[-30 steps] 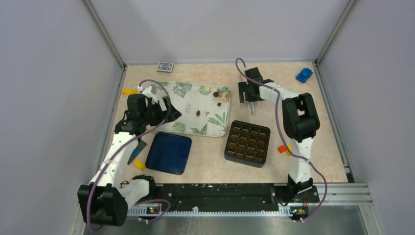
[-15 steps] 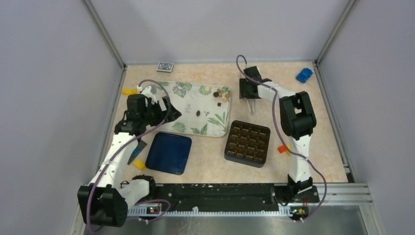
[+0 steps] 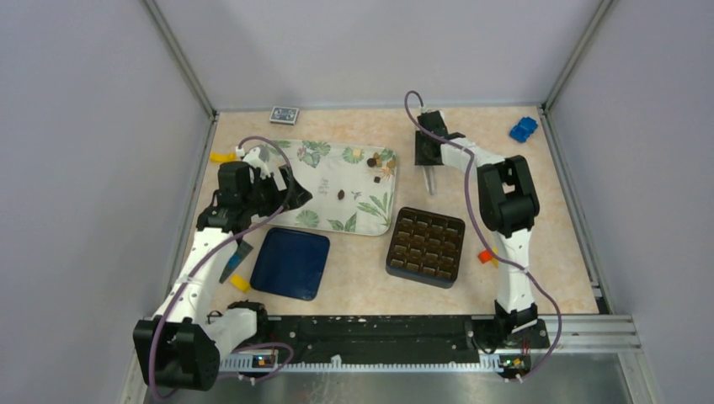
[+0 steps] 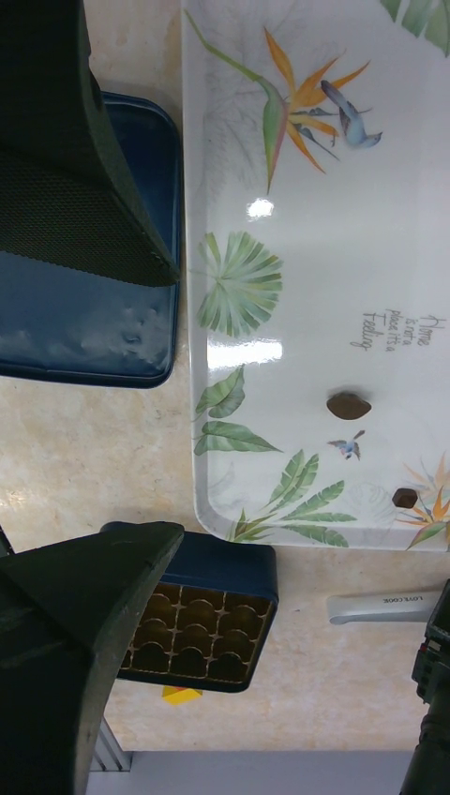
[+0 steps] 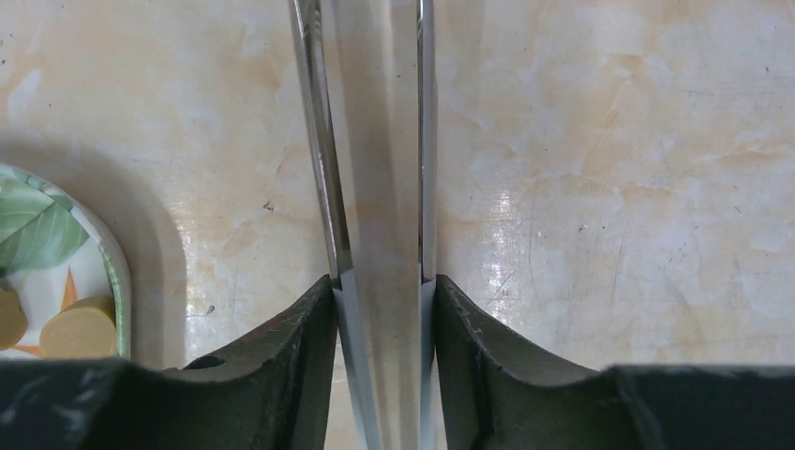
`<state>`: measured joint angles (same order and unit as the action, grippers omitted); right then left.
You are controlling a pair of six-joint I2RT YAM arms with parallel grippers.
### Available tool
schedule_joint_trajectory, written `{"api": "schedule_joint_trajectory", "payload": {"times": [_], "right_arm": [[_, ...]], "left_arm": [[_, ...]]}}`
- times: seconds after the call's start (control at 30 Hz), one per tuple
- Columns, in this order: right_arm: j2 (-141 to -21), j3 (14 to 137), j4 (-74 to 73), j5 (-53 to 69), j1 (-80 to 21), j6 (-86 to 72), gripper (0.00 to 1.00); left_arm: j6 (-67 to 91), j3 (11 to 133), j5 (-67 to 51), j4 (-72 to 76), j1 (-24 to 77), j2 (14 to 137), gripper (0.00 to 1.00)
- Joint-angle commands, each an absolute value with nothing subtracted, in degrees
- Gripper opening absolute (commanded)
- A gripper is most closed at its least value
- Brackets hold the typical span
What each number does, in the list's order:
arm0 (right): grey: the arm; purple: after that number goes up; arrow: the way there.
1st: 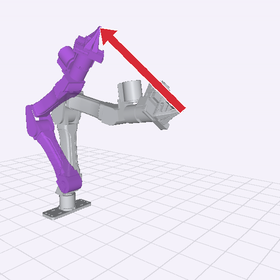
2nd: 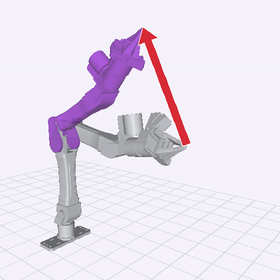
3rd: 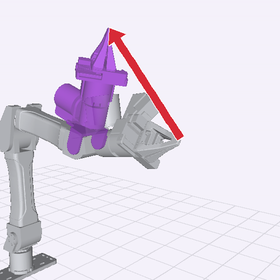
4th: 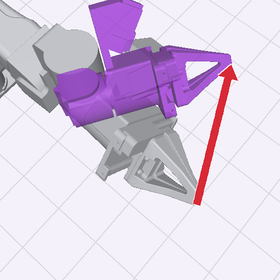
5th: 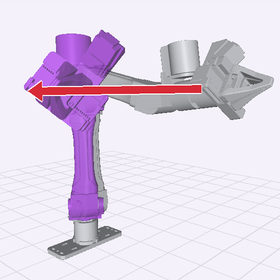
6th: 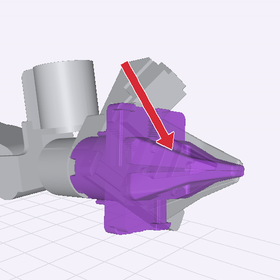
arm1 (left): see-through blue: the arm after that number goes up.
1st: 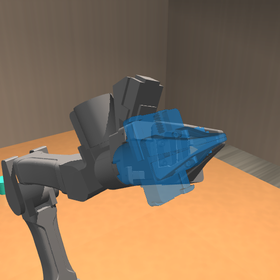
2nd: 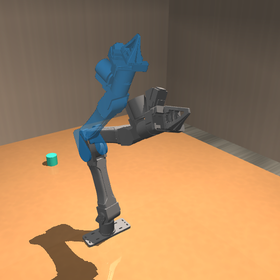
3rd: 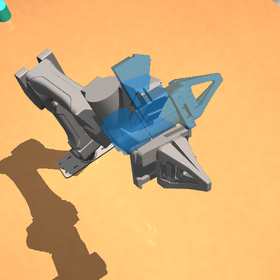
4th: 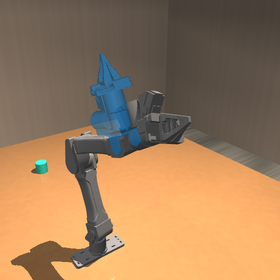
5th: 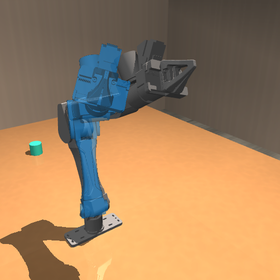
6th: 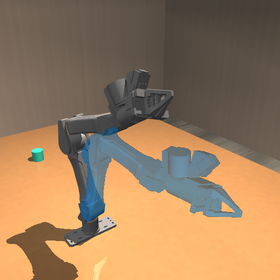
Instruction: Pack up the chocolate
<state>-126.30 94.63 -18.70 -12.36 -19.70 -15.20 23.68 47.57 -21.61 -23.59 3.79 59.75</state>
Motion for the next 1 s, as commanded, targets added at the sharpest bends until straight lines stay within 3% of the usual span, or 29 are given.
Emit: {"api": "schedule_joint_trajectory", "payload": {"times": [0.0,0.1,0.37,0.5,0.7,0.97], "right_arm": [[-126.7,95.9,-18.8,-11.8,-19.4,-15.0,0.33],[-125.2,97.3,-20.9,-11.3,-19.3,-14.1,0.25],[-116.0,106.8,-32.4,-8.0,-19.4,-11.5,0.15],[-114.2,113.9,-42.4,-1.4,-20.0,-10.3,0.15],[-113.3,119.5,-57.1,-1.4,-24.8,-6.2,0.2],[-107.2,112.1,-59.9,-0.2,-29.8,-5.0,0.28]], "left_arm": [[22.5,49.7,-21.7,-21.8,3.6,58.8,0.99],[22.6,50.1,-21.9,-21.9,3.6,59.1,0.99],[22.5,50.8,-21.4,-22.1,3.6,59.7,0.99],[22.6,50.8,-20.4,-22.3,3.6,59.6,0.99],[23.0,50.5,-18.8,-22.1,3.6,58.9,0.99],[23.2,49.8,-18.1,-22.0,3.6,57.9,0.99]]}}
